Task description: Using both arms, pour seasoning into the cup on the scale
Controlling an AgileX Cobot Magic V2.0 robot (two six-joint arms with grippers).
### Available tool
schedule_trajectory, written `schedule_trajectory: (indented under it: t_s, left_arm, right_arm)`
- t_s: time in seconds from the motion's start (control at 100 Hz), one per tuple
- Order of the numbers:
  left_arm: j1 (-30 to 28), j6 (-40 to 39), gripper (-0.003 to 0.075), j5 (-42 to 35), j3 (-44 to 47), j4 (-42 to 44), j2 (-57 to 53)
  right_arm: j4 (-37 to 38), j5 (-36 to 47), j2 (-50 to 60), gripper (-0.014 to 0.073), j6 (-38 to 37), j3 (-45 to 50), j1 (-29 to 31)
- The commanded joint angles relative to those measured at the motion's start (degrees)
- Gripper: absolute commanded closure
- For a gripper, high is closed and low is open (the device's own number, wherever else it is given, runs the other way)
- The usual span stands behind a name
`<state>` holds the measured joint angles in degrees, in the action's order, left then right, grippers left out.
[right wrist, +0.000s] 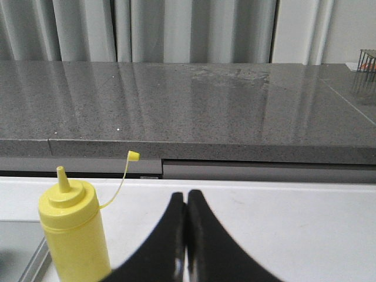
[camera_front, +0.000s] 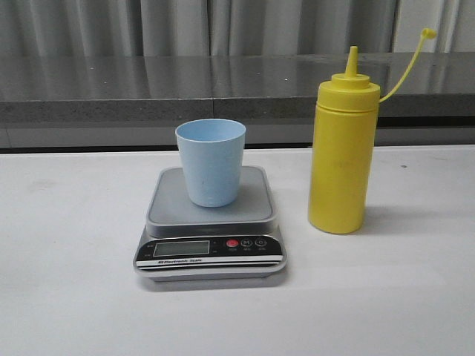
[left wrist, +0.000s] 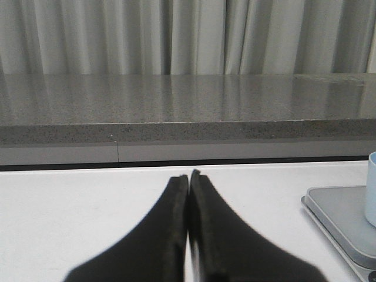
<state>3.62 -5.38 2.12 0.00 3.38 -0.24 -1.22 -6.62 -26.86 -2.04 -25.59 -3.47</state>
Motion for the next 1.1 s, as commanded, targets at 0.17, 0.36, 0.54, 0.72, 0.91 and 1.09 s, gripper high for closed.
schedule_trajectory:
  t_s: [0.17,0.36,0.54,0.72,0.91,1.09]
  left_arm:
    - [-0.15,-0.29,0.074,-4.78,2.35,-0.26,-1.64]
    - [-0.15,-0.29,0.074,-4.68,2.35,-0.26,-1.64]
    - [-0.15,-0.29,0.074,-4.68,2.35,-0.26,-1.64]
    - [-0.15,-0.29,0.074,-4.68,2.35,-0.26,-1.64]
    - [-0.15,-0.29,0.074,-4.68,2.35,-0.26,-1.64]
    - [-0.15,-0.29,0.074,-4.68,2.35,-0.26,-1.64]
  right_arm:
    - [1.22,18.92,-16.83,0.066,-0.02,-2.19,-1.89]
    - [1.56,21.07,-25.33,0.0659,-0.02,-2.12,-6.81]
    - [1.56,22.01,-29.69,0.0558,-0.02,-1.73,-10.37]
    - [1.56,24.17,-31.82,0.02,-0.02,-0.7,-11.56]
    - [1.56,31.99,-33.94,-0.0063,-0.02,3.74,-11.56]
    - [1.56,42.86,-38.31,-0.0053,-0.02,7.78,-11.56]
